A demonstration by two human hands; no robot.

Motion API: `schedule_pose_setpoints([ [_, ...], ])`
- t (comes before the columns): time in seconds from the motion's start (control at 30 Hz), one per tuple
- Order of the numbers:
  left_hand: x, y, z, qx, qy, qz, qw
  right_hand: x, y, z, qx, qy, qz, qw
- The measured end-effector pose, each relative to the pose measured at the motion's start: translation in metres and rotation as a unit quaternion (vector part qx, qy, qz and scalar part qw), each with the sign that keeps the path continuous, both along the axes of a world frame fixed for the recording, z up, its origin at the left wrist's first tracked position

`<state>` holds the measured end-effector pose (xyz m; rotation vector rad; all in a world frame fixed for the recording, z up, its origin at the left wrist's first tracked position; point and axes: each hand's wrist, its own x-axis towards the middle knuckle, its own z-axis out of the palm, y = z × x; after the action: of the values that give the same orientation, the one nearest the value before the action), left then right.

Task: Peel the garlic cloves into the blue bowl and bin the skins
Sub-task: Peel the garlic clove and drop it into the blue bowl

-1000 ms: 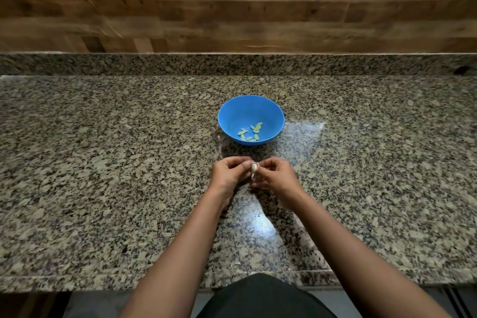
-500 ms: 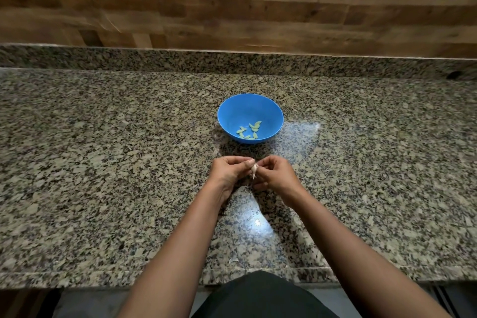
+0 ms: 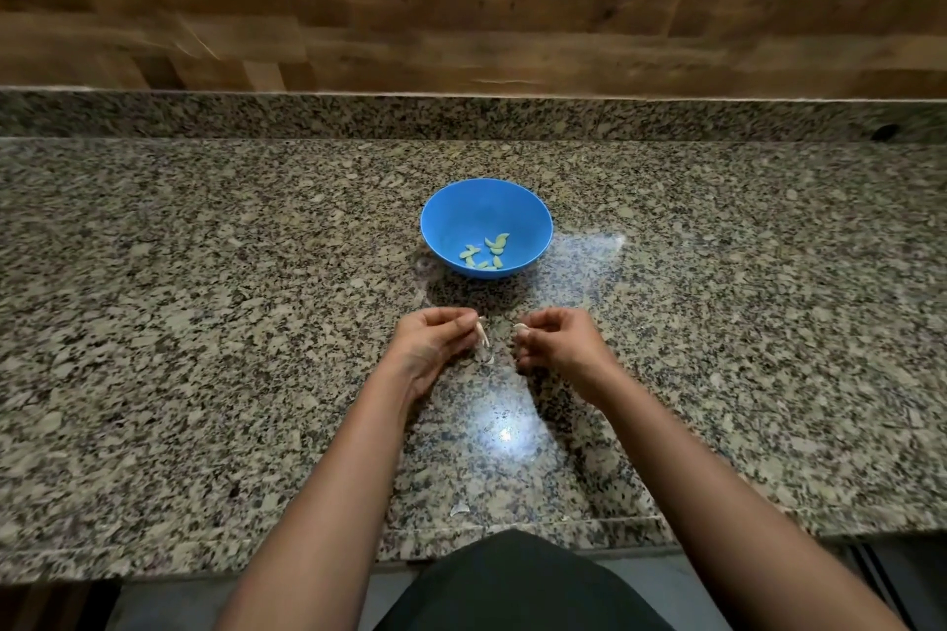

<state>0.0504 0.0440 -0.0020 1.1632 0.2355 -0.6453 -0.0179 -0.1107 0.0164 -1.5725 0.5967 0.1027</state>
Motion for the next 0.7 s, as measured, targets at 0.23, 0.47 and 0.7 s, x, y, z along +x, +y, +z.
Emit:
schedule_pose_setpoints([
  [0.23,-0.002,0.000,-0.009,0.317,-0.223,-0.038,0.921,0.005,-0.002,-0.003,-0.307,0.004,0.092,0.947],
  [0.47,-0.034,0.000,-0.025,0.415,-0.377,-0.064,0.826,0.006,0.005,0.001,-0.465,-0.017,0.192,0.864],
  [0.7,-0.037,-0.004,-0.026,0.426,-0.400,-0.054,0.810,0.001,0.009,-0.006,-0.560,-0.077,0.243,0.789],
])
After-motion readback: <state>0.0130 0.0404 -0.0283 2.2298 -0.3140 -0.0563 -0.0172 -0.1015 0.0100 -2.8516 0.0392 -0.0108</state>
